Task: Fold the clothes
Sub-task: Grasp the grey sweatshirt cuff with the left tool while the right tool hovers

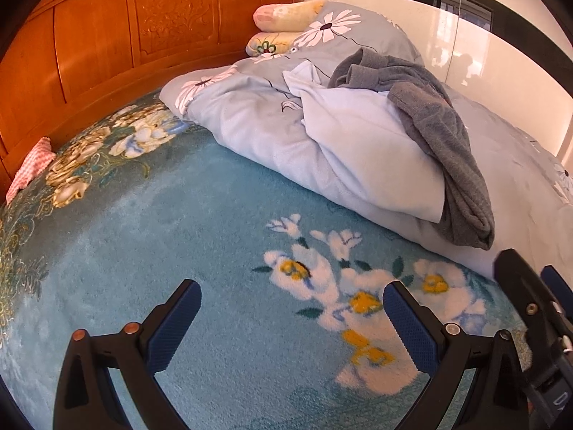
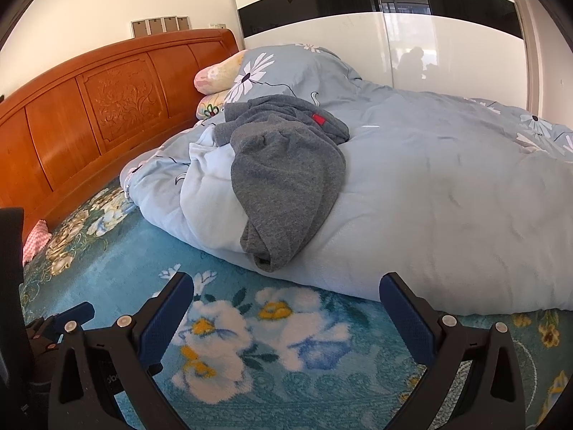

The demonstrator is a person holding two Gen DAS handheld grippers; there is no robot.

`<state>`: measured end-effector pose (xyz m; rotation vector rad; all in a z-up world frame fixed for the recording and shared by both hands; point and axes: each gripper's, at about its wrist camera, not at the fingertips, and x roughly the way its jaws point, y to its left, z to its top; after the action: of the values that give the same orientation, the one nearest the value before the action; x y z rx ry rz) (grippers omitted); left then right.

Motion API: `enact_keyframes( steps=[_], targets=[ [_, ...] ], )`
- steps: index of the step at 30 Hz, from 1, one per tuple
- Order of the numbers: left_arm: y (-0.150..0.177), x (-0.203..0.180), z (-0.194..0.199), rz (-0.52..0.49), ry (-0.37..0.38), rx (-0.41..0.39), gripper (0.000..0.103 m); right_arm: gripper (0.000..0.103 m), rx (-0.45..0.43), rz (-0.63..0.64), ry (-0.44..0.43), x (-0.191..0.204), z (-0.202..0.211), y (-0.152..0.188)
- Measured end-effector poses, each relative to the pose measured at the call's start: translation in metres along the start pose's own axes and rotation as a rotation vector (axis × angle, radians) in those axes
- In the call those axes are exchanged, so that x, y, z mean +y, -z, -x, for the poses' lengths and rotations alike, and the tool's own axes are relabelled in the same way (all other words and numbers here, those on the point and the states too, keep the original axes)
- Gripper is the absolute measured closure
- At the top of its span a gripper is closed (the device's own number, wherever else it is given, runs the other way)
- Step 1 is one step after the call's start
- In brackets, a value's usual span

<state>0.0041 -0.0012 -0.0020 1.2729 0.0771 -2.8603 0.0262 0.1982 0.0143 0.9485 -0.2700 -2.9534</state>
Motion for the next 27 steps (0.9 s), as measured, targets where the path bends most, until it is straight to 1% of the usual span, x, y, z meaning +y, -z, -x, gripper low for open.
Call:
enact_keyframes(
  steps=[2, 5, 7, 9, 12, 15, 17, 20, 22, 23, 25, 26, 27],
  targets=[
    [-0.008, 0.001, 0.001, -0.006, 0.009, -0.016, 0.000, 0.000, -0.027, -0.012, 0.016, -0.005, 0.005, -0.002],
    [-0.032, 0.001, 0.003, 0.002, 0.060, -0.035, 0.000, 0.000, -0.090, -0.064, 0.056, -0.022, 0.016, -0.006],
    [-0.051, -0.003, 0.002, 0.015, 0.120, -0.034, 0.000, 0.000, -0.115, -0.114, 0.083, -0.036, 0.020, -0.008],
    [-0.074, -0.012, -0.002, 0.030, 0.181, -0.020, 0.000, 0.000, -0.118, -0.175, 0.087, -0.051, 0.022, -0.008],
    [-0.103, -0.031, -0.015, 0.061, 0.258, 0.021, 0.000, 0.000, -0.109, -0.270, 0.037, -0.069, 0.023, -0.007],
    [-0.121, -0.054, -0.035, 0.077, 0.315, 0.076, 0.002, 0.000, -0.084, -0.341, -0.032, -0.079, 0.020, -0.006],
    [-0.125, -0.062, -0.038, 0.059, 0.314, 0.076, 0.008, 0.000, -0.065, -0.360, -0.052, -0.082, 0.018, -0.004],
    [-0.130, -0.073, -0.042, 0.031, 0.311, 0.076, 0.019, 0.000, -0.056, -0.371, -0.053, -0.083, 0.018, -0.004],
    [-0.134, -0.081, -0.045, 0.012, 0.309, 0.076, 0.034, 0.000, -0.056, -0.376, -0.055, -0.085, 0.017, -0.003],
    [-0.136, -0.085, -0.047, 0.003, 0.309, 0.076, 0.038, 0.000, -0.056, -0.378, -0.056, -0.085, 0.017, -0.003],
    [-0.140, -0.093, -0.050, -0.016, 0.307, 0.076, 0.051, 0.000, -0.050, -0.380, -0.061, -0.086, 0.015, -0.002],
    [-0.141, -0.097, -0.051, -0.026, 0.306, 0.076, 0.056, 0.000, -0.047, -0.381, -0.063, -0.086, 0.014, -0.001],
    [-0.143, -0.101, -0.053, -0.035, 0.305, 0.076, 0.067, 0.000, -0.044, -0.382, -0.066, -0.087, 0.013, -0.001]
  ],
)
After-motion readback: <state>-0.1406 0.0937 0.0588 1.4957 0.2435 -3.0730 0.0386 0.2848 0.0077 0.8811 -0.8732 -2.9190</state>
